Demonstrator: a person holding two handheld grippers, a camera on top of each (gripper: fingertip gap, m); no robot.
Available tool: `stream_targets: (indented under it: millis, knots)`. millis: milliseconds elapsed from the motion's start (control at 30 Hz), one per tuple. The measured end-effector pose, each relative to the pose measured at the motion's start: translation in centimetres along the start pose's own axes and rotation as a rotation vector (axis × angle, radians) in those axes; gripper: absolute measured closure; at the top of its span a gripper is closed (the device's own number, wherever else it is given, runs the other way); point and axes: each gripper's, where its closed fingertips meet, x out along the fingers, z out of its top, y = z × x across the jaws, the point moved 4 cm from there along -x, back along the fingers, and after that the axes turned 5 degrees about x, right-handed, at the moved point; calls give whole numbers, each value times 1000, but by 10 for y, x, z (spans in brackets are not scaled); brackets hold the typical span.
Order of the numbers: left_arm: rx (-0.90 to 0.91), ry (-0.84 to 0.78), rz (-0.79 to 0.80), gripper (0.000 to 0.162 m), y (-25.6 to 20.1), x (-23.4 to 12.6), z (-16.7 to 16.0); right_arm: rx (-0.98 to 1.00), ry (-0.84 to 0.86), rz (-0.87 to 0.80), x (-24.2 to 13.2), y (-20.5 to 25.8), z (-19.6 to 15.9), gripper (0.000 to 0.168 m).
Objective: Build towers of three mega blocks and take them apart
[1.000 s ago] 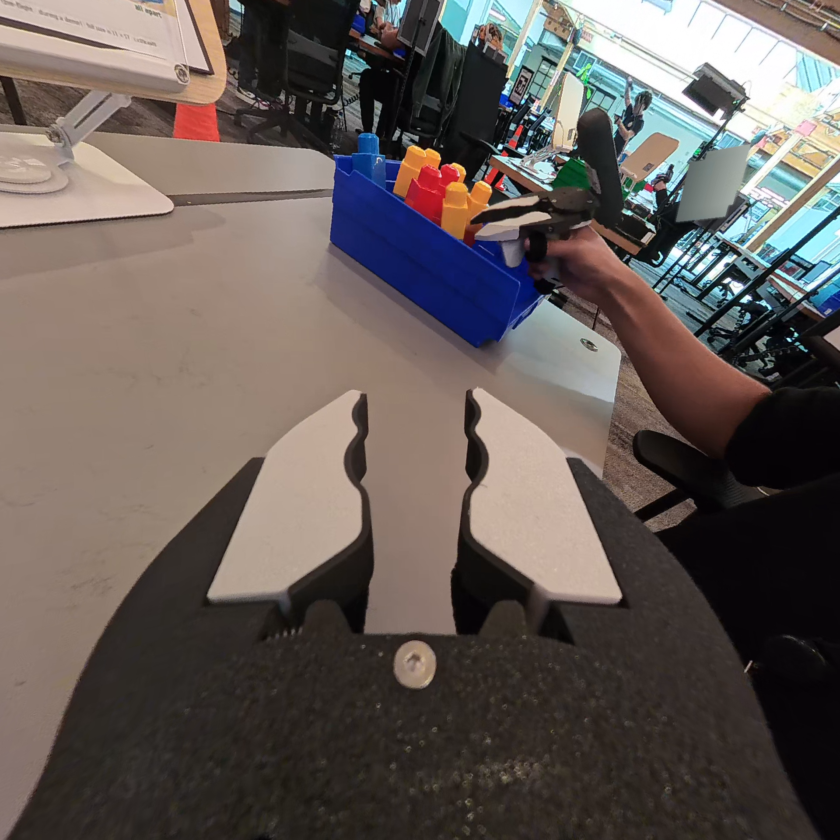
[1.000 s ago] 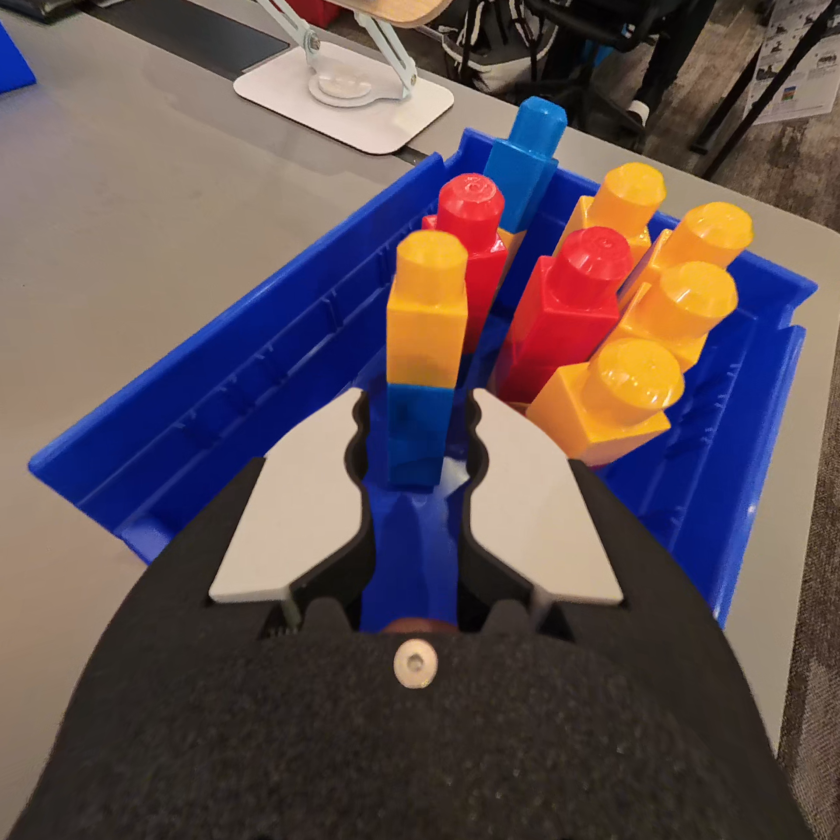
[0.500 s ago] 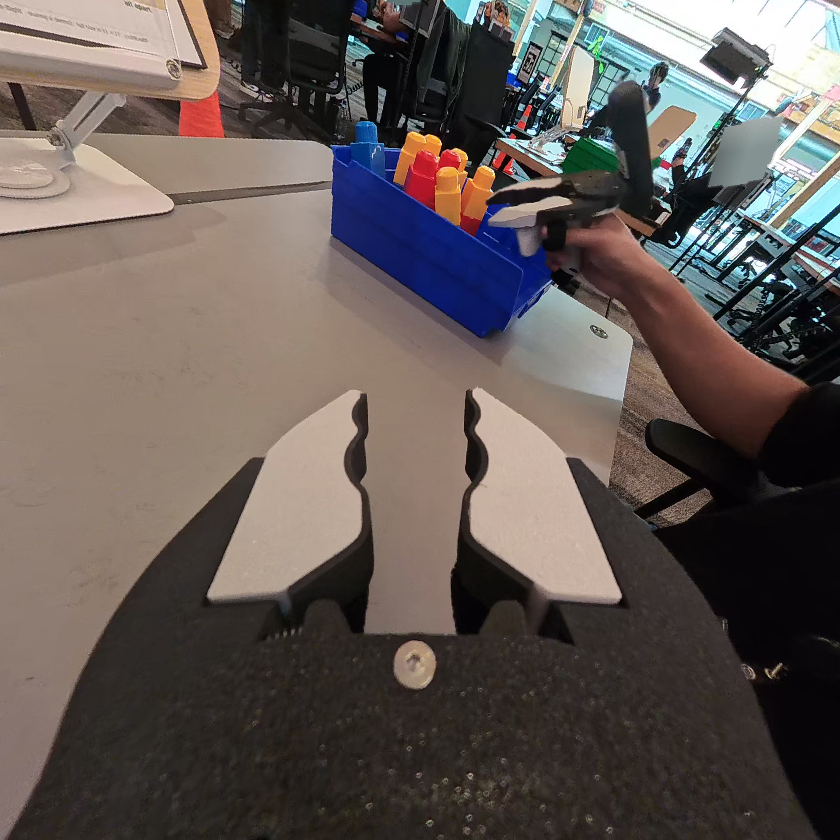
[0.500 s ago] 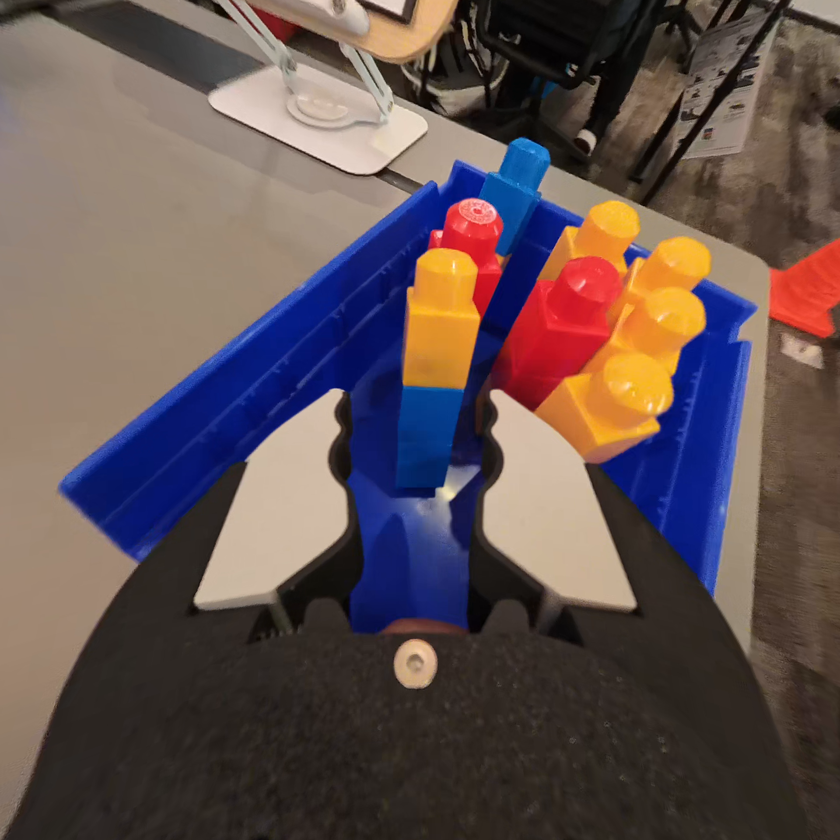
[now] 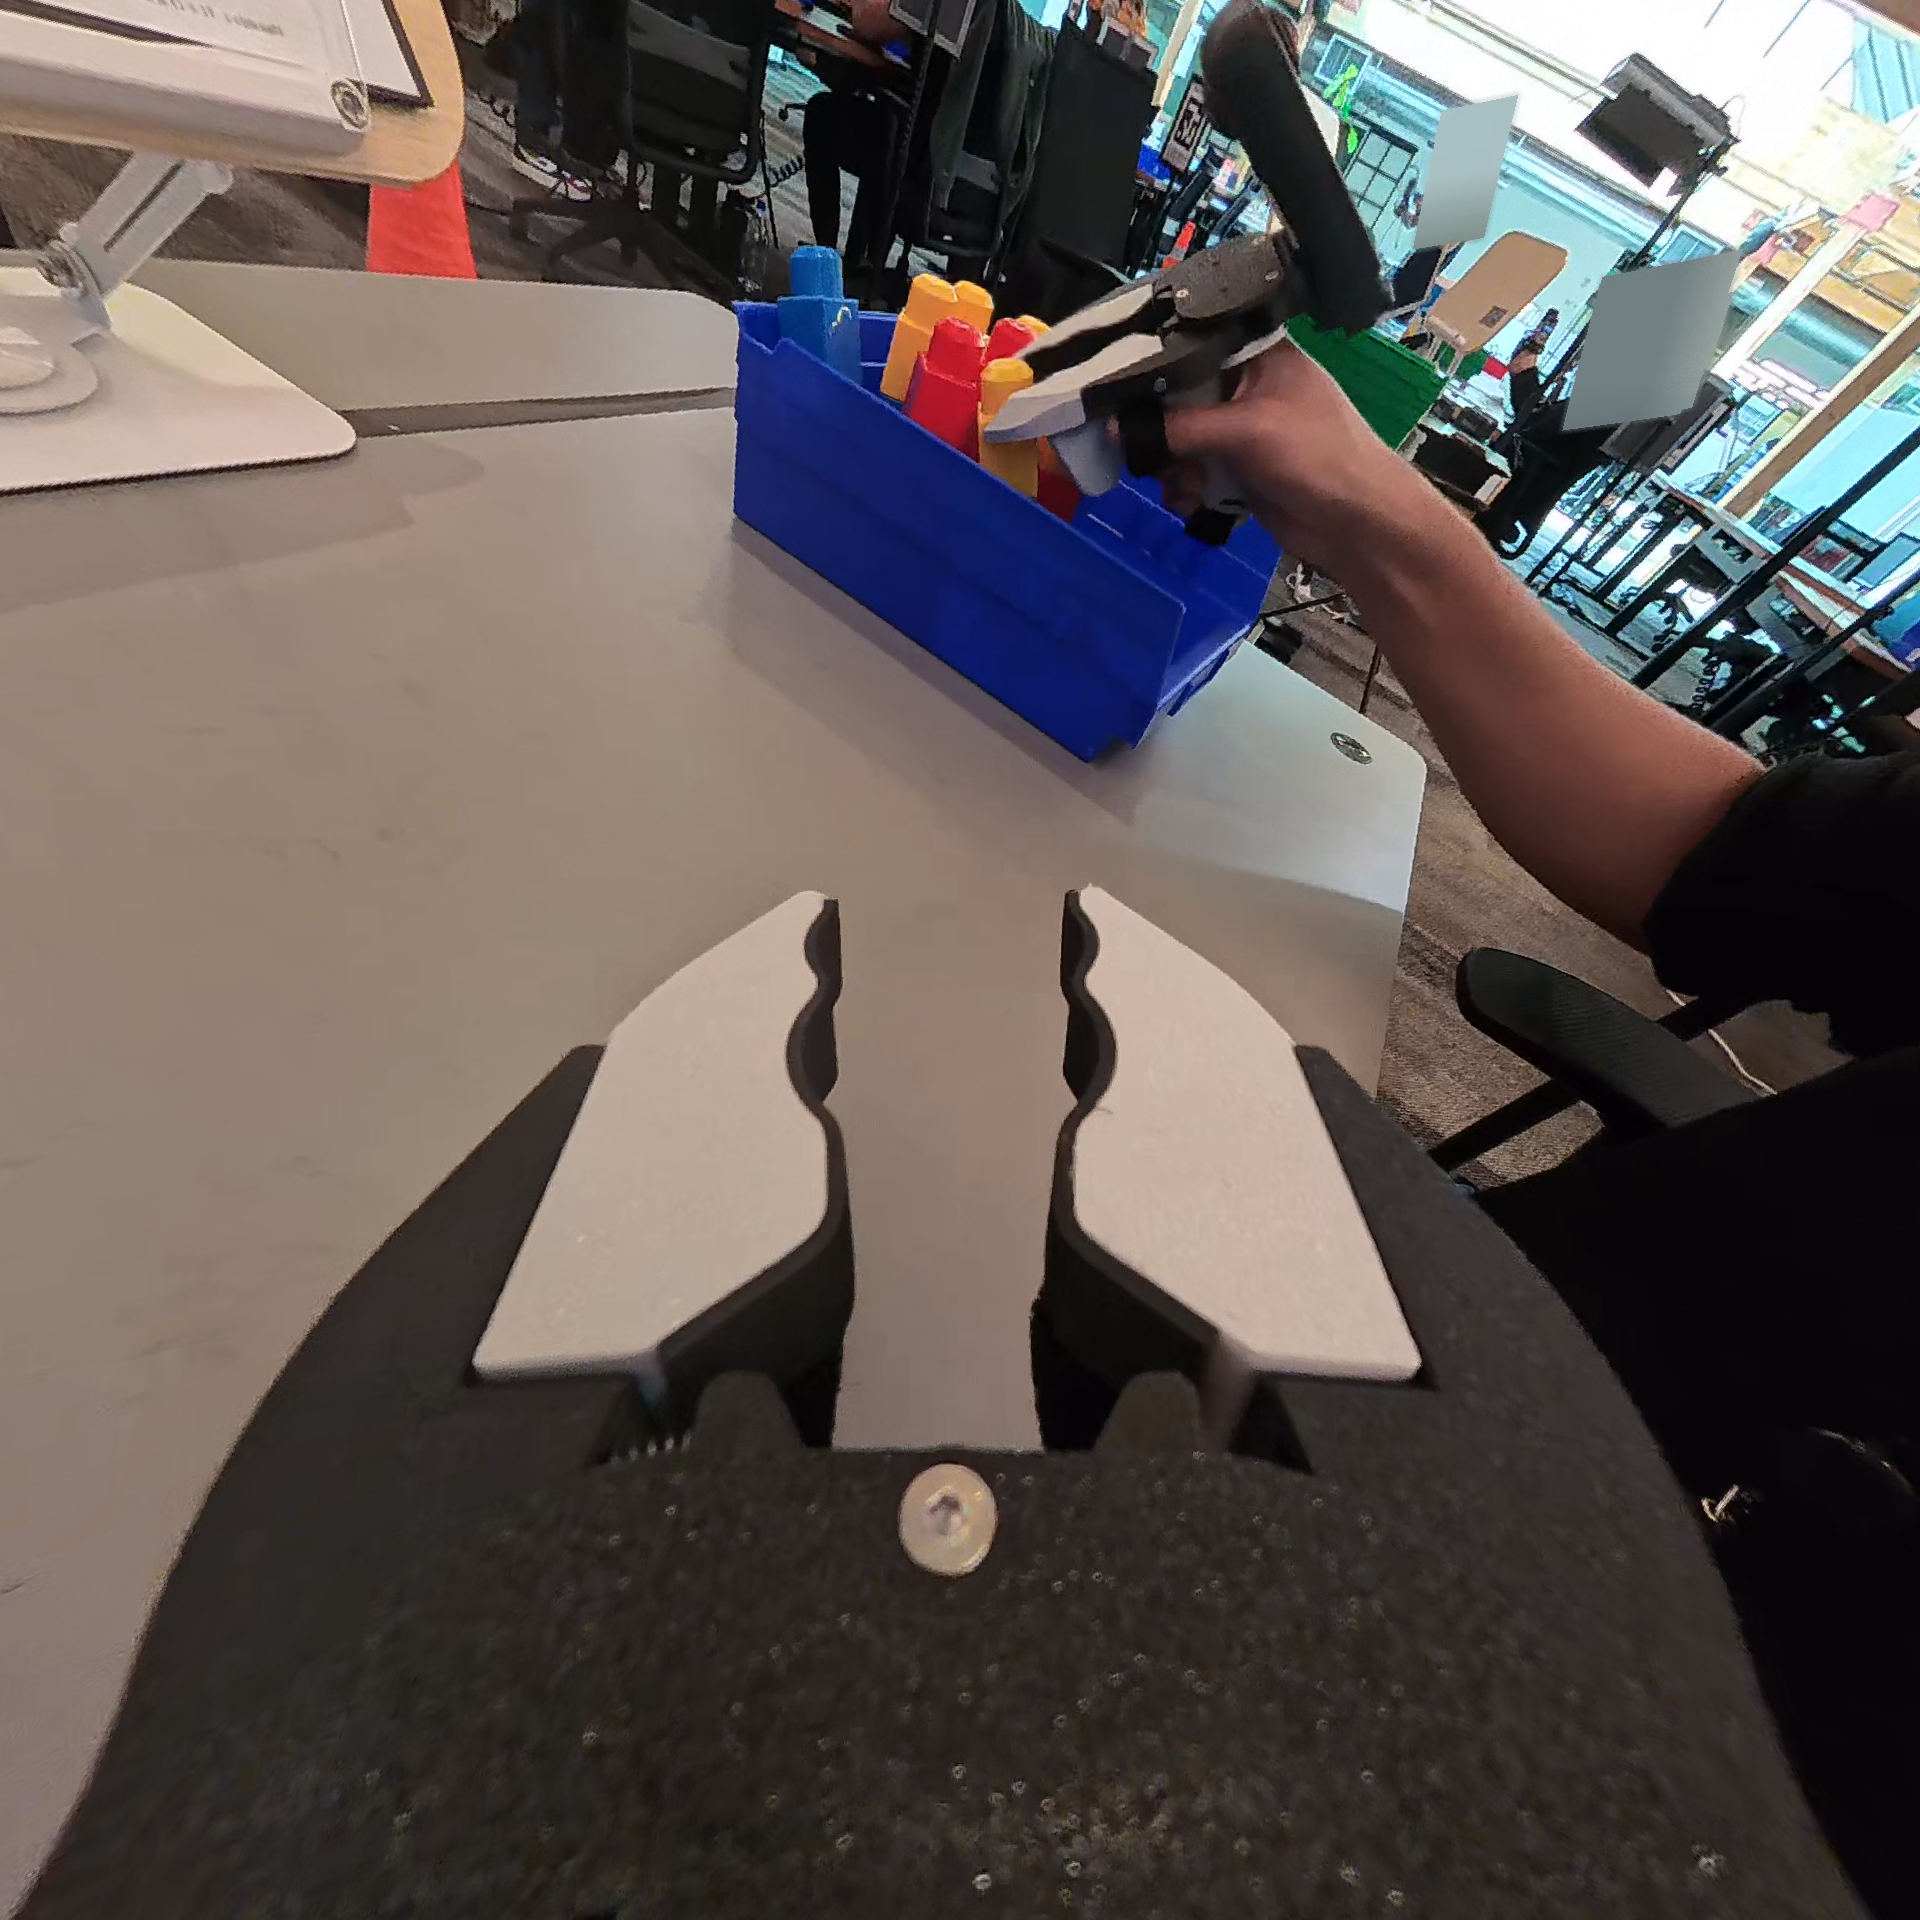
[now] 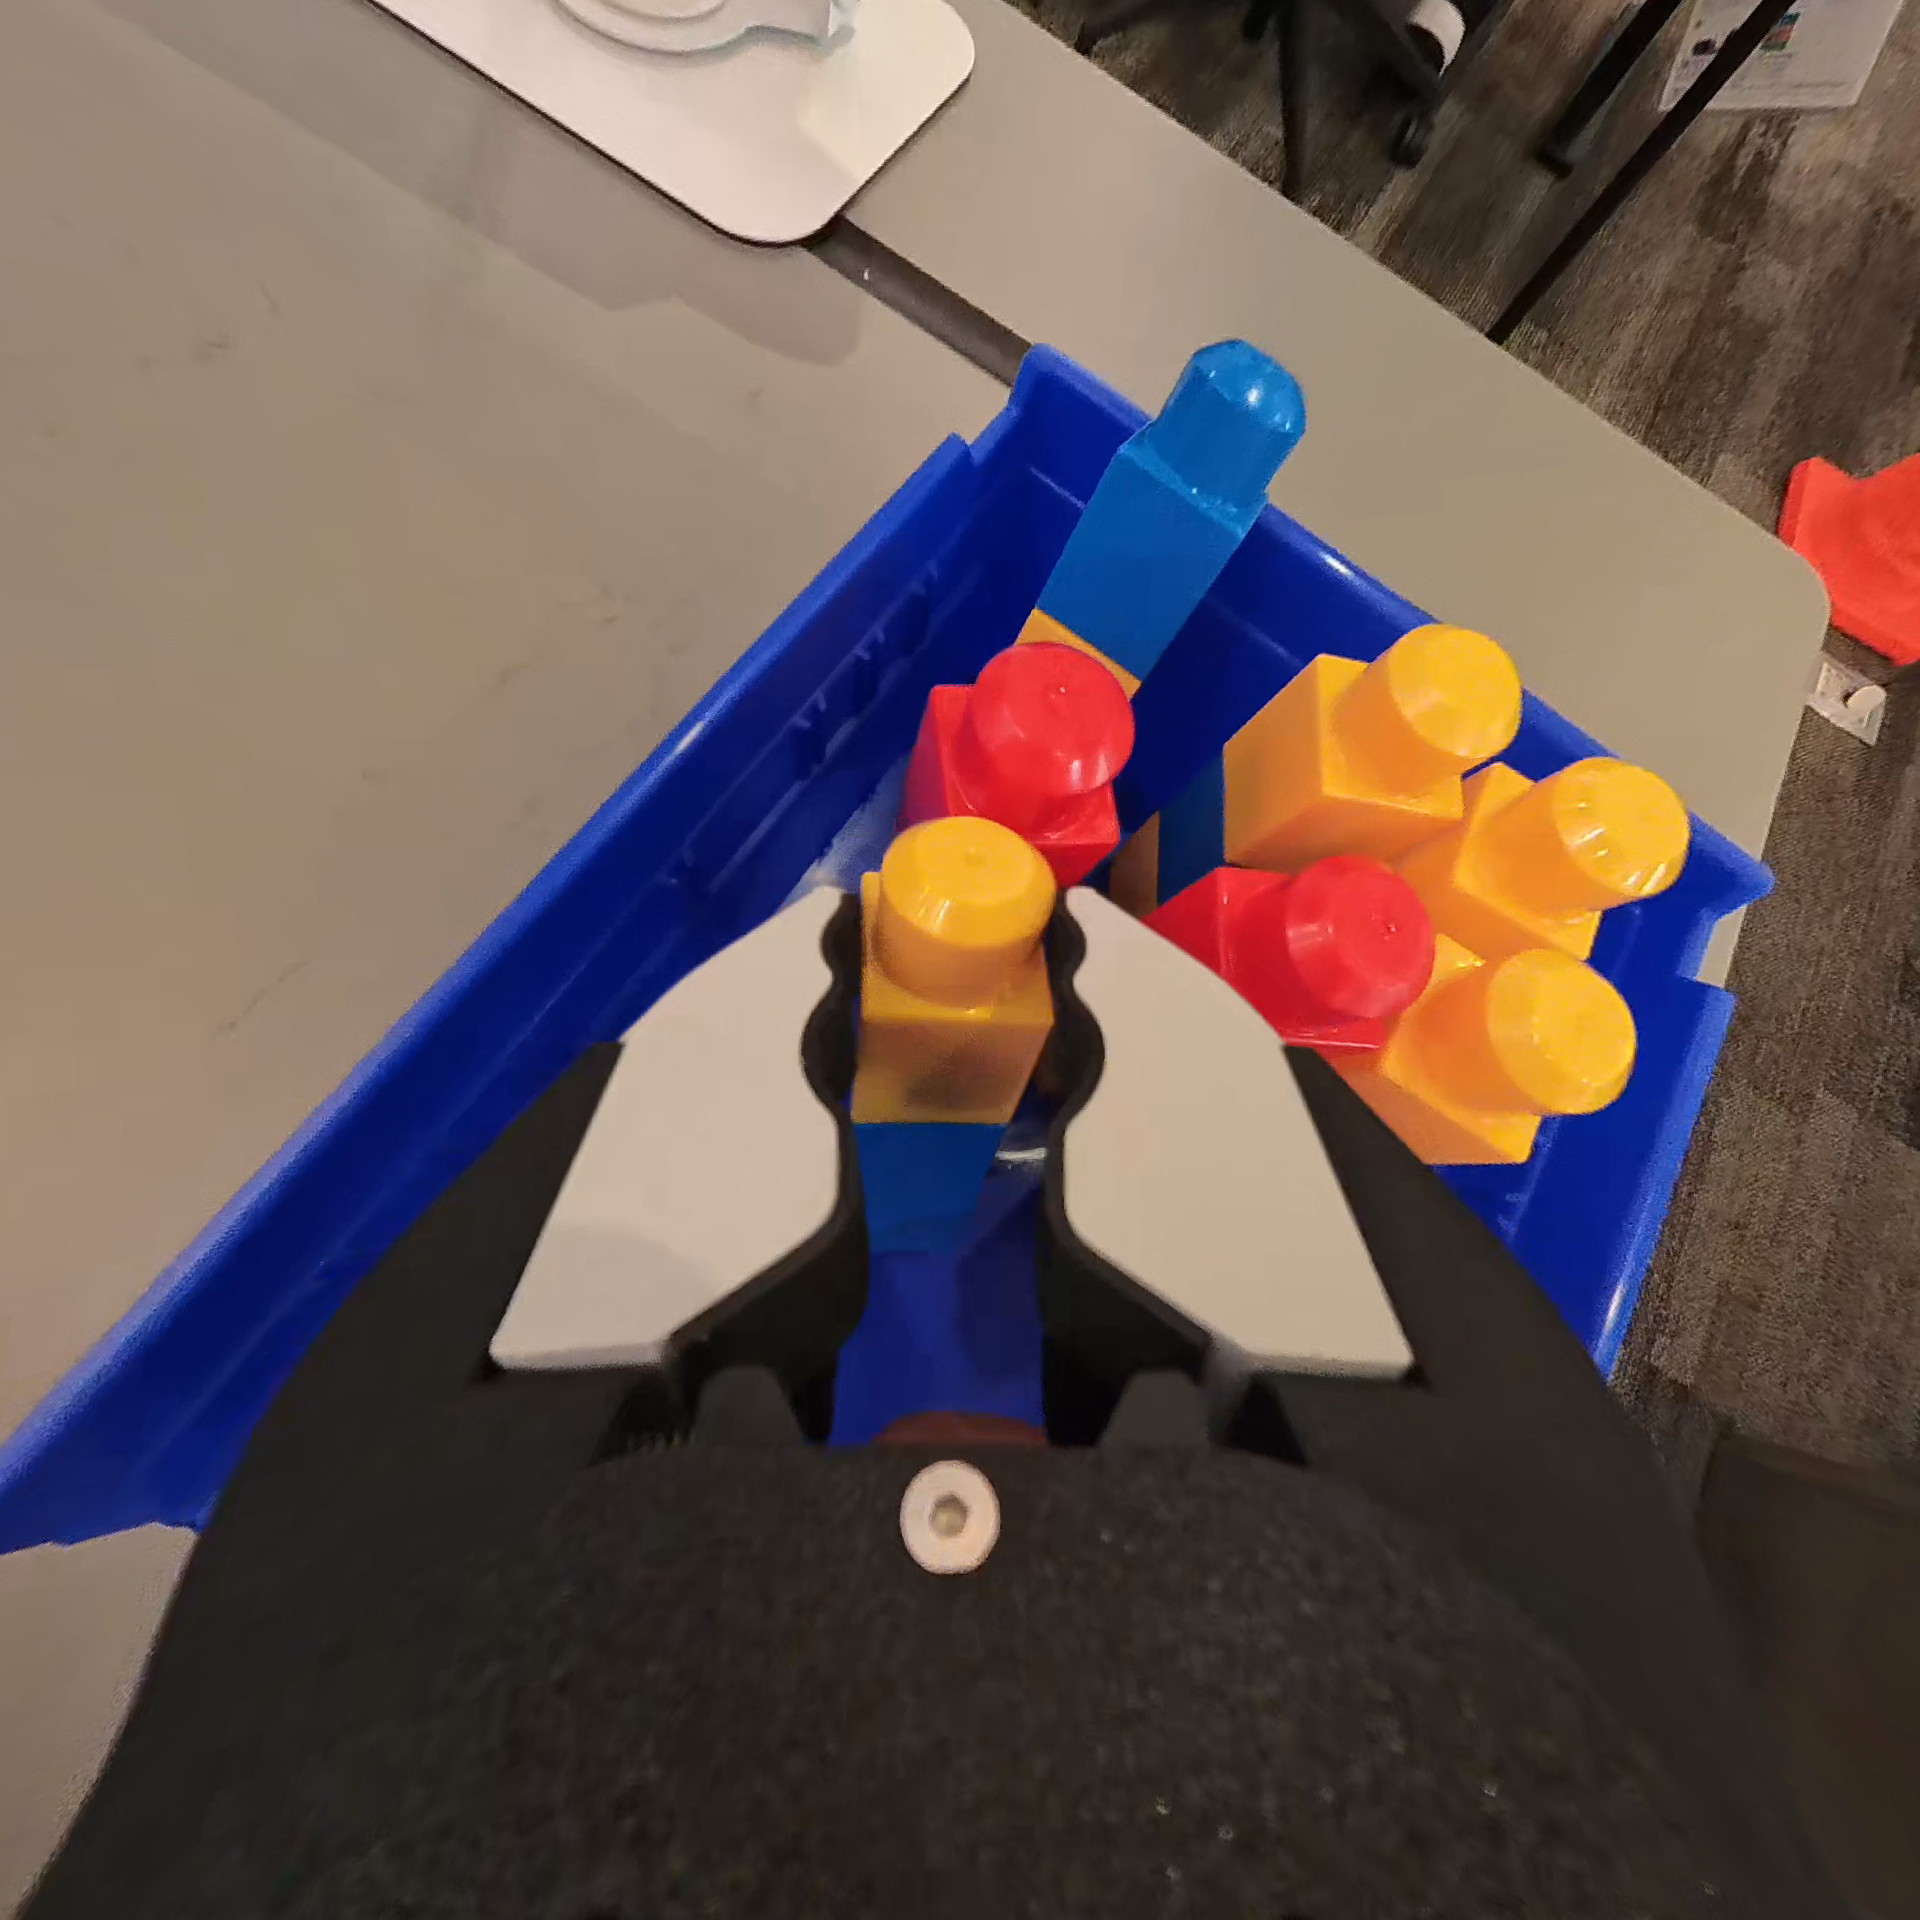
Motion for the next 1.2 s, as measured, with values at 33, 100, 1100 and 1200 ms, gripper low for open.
stream_targets:
  millis: [33, 100, 1100, 1200]
  knots:
    - [-3, 1, -5, 122, 0, 1, -1, -3, -5, -4, -2, 1, 1, 135]
    - [-4, 7, -14, 122, -1, 2, -2, -10, -62, -13, -9, 3, 5, 135]
    - [125, -142, 784, 93, 20, -143, 10, 229, -464, -60, -124, 52, -58, 119]
    - [117, -78, 924, 103, 13, -172, -22, 265, -486, -156, -141, 74, -96, 119]
